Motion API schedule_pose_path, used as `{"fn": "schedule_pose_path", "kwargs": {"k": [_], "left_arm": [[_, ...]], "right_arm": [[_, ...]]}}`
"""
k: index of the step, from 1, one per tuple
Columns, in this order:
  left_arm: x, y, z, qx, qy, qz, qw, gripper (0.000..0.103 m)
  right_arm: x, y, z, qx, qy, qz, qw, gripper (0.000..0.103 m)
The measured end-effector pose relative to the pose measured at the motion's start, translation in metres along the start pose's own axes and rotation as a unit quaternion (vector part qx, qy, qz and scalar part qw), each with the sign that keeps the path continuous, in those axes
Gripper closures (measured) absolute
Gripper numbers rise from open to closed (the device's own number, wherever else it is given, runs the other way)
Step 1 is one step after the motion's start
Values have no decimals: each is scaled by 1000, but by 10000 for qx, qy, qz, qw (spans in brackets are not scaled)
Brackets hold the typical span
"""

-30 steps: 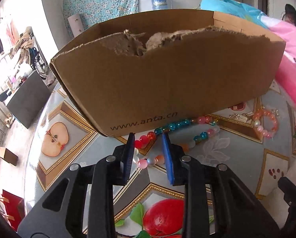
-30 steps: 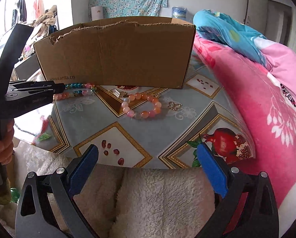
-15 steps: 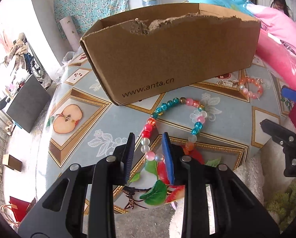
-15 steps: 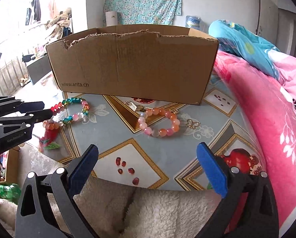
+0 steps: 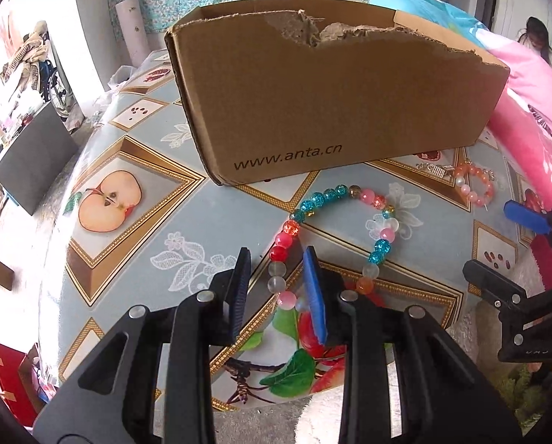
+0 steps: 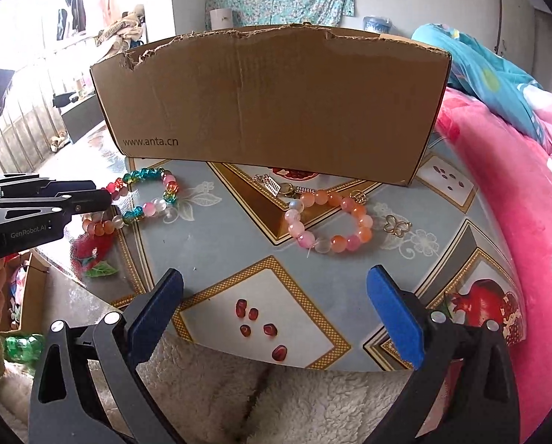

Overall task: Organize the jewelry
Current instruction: 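Move both tools back toward the bead bracelets beside the box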

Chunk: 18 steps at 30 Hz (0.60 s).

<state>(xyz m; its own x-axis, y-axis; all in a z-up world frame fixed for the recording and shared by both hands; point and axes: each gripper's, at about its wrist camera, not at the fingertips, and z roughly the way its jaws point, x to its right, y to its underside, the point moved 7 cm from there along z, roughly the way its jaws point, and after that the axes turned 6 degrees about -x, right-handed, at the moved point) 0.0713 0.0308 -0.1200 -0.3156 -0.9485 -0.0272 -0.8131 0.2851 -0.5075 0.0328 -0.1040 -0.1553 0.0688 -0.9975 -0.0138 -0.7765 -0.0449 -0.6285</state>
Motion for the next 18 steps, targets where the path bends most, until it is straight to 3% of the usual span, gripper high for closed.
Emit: {"fn": "schedule_pose_path", "kwargs": {"k": [12,18], "left_arm": [[-11,-13,10,-31,-17,-147,9999,75],[-11,-16,13,-87,-31,-219,9997,75]], "right_arm": [[-2,-3,-4,-4,154,144,9998,6],[-26,-28,-34,616,-514,-68,9968,8]]}}
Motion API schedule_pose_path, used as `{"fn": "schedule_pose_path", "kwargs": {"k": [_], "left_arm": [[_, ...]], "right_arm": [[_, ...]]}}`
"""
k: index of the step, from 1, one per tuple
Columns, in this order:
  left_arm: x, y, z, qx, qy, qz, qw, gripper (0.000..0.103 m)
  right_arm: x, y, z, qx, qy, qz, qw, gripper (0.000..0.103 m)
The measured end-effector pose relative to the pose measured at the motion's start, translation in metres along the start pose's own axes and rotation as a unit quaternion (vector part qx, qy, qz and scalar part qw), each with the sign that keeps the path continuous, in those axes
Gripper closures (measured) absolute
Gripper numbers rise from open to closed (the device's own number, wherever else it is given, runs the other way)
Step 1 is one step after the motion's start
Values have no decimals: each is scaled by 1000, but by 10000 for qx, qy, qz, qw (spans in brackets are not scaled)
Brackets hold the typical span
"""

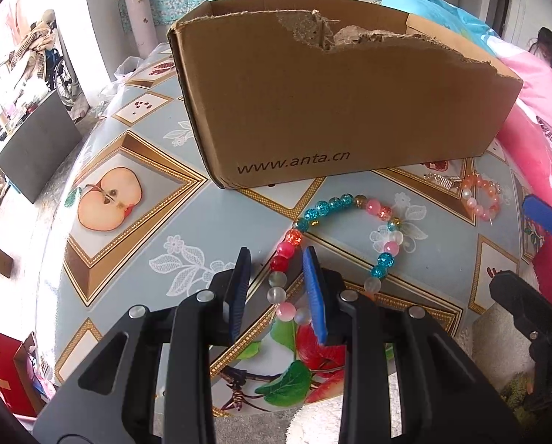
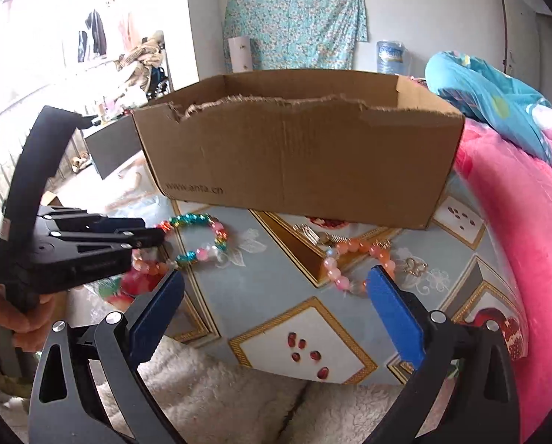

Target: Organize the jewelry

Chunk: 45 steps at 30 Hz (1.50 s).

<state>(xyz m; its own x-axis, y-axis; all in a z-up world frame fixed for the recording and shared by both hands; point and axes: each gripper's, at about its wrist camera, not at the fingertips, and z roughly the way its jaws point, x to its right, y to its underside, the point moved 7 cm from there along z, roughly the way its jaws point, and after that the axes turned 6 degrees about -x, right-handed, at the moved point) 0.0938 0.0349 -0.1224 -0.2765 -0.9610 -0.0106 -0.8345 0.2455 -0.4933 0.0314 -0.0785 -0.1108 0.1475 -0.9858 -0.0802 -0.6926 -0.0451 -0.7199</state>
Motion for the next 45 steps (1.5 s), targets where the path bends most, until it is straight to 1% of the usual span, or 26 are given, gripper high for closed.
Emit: {"fn": "schedule_pose_path", "kwargs": {"k": [1,2,4,5,6,7,8,10,11,13,16,17,18,20,21,24,27,28,31,33,37,45], "left_arm": [[0,0,0,-7,2,-12,10000,75],[0,0,0,-10,2,-21,10000,75],[1,-1,0,-13,-15,-29,10000,75],[1,-1,-1,-11,-24,-30,10000,75],[2,-2,-1,-11,-29,-30,10000,75],[2,-2,-1,-12,-26,-36,10000,75],[2,-2,0,-17,-24,-48,10000,75],[2,-2,0,-21,-45,-52,10000,75],[3,-2,0,-20,-54,-52,10000,76],[4,-2,0,-17,-47,-50,10000,77],[6,-1,0,-13,-26,-30,10000,82],[8,-1,0,-12,-10,-12,10000,85],[10,-1,0,-7,-8,11,10000,86],[14,-1,0,2,17,26,10000,93],[15,-1,0,-1,49,22,10000,94],[21,2,-2,-45,269,-7,9996,94],[34,7,-6,-127,621,33,9980,94],[39,8,-6,-143,651,96,9977,94],[50,9,-6,-149,483,304,9983,93],[54,7,-5,-175,440,403,9981,90],[60,3,-3,-244,264,604,9975,87],[59,1,-2,-340,230,517,9978,86]], "right_arm": [[-2,-6,1,1,-134,-9,9999,15],[-3,-11,4,-44,-268,40,9996,20],[-5,-19,15,-250,-610,195,9976,33],[-7,-22,21,-369,-791,256,9959,37],[-9,-25,27,-478,-935,286,9941,44],[-12,-27,33,-575,-1039,275,9925,49],[-16,-29,38,-662,-1127,248,9911,51],[-24,-30,48,-826,-1183,180,9894,60],[-27,-30,53,-898,-1172,163,9889,63],[-30,-29,63,-1063,-1197,162,9870,73],[-34,-25,77,-1266,-1203,96,9846,83],[-36,-24,79,-1296,-1227,80,9839,85],[-37,-24,80,-1274,-1195,42,9846,89],[-38,-24,80,-1297,-1196,34,9843,92],[-37,-23,80,-1317,-1228,67,9836,93],[-32,-21,76,-1358,-1203,120,9833,93],[-24,-16,71,-1419,-1208,280,9821,93],[-21,-12,69,-1430,-1193,321,9820,93],[-14,-7,64,-1434,-1178,415,9817,93],[-12,-7,65,-1415,-1170,421,9821,93],[-11,-8,68,-1394,-1171,418,9824,93],[-5,-6,64,-1414,-1171,377,9823,92]]}}
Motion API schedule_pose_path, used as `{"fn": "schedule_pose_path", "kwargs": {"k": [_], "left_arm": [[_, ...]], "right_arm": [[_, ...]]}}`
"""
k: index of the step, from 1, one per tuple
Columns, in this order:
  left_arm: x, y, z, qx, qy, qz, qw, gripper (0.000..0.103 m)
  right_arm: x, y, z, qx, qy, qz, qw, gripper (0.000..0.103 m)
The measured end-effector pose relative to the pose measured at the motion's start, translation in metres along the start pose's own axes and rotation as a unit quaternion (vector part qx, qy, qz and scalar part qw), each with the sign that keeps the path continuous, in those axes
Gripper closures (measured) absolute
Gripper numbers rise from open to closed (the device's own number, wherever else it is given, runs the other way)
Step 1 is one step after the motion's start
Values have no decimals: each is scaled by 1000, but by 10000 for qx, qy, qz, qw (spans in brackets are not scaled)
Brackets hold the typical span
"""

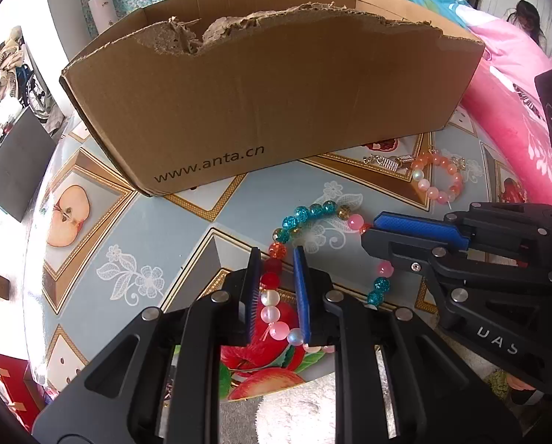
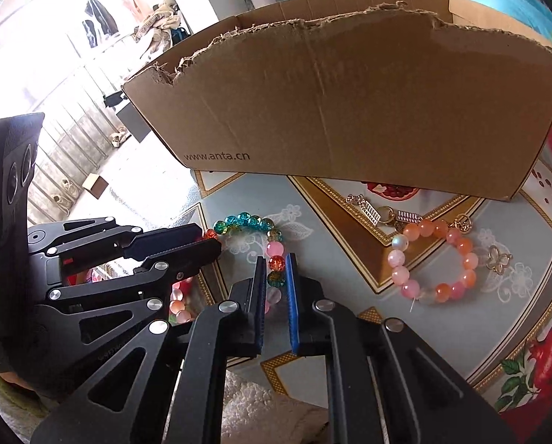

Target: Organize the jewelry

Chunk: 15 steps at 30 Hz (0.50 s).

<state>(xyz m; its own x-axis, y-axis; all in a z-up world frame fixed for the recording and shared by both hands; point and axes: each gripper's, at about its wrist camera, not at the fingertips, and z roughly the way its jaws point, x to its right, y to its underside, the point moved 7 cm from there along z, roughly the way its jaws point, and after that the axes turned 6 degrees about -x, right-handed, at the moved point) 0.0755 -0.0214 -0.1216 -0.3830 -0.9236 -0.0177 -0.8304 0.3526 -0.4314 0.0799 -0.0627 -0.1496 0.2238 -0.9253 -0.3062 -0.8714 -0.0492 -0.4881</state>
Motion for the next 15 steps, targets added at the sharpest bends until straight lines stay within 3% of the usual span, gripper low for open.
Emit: {"fn": "schedule_pose_path", "kwargs": {"k": [4,7,15], "left_arm": [[-1,-1,0,-16,-3,-10,10000,87],[-1,-7,3,-27,-10,-22,10000,87],[0,-8,3,-25,0,-25,10000,87]], "right_arm": [[-2,-2,-2,-29,-24,-22,10000,91],[-3,-3,0,-49,-53,-41,10000,85],[-8,-5,4,-75,10,-120,9999,84]]}}
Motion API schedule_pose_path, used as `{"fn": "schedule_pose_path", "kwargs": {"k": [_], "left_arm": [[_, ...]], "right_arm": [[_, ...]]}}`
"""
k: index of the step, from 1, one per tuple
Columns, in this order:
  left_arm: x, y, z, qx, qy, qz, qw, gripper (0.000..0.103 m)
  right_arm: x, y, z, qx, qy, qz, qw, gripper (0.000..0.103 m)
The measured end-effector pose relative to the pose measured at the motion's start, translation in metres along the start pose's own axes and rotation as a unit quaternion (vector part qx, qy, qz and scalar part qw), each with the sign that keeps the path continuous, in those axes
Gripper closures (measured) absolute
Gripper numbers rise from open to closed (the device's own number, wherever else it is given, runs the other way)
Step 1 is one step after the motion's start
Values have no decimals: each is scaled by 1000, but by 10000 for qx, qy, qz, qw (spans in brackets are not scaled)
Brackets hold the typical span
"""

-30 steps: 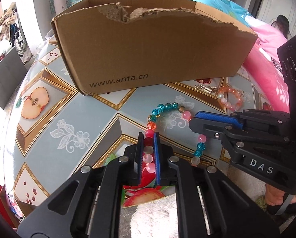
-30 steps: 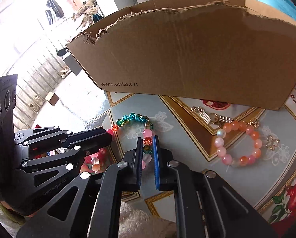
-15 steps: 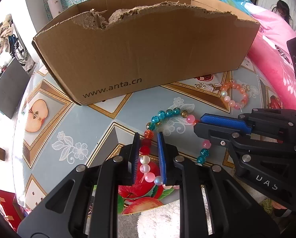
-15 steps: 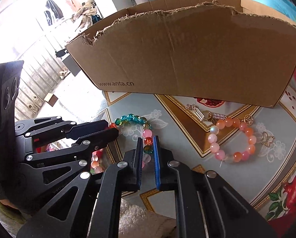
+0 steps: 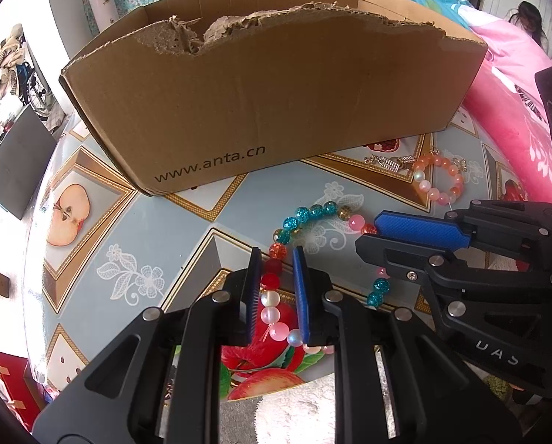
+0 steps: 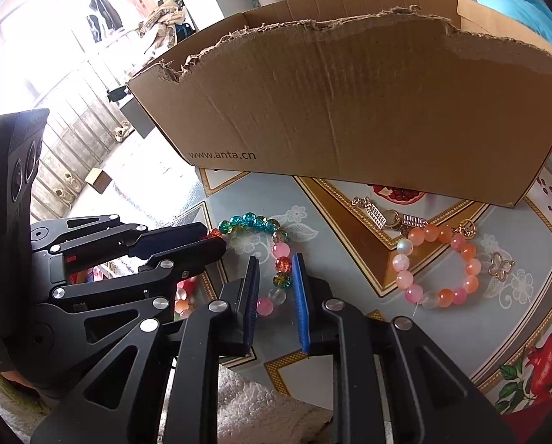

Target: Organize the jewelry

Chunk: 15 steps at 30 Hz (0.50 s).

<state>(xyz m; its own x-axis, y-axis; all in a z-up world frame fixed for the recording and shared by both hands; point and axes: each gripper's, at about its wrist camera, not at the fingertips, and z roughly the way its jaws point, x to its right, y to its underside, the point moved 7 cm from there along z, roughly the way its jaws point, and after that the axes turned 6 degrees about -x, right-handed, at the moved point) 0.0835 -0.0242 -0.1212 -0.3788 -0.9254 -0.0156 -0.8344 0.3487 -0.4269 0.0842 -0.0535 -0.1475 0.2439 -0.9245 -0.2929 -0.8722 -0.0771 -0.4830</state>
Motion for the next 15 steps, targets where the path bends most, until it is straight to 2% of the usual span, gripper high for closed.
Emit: {"fn": "schedule_pose_path", "kwargs": {"k": [15], "left_arm": [[-4,3,-1,10,4,-62,10000,91]], "right_arm": [[-11,-1,8,103,228,-93,9996,87]]}}
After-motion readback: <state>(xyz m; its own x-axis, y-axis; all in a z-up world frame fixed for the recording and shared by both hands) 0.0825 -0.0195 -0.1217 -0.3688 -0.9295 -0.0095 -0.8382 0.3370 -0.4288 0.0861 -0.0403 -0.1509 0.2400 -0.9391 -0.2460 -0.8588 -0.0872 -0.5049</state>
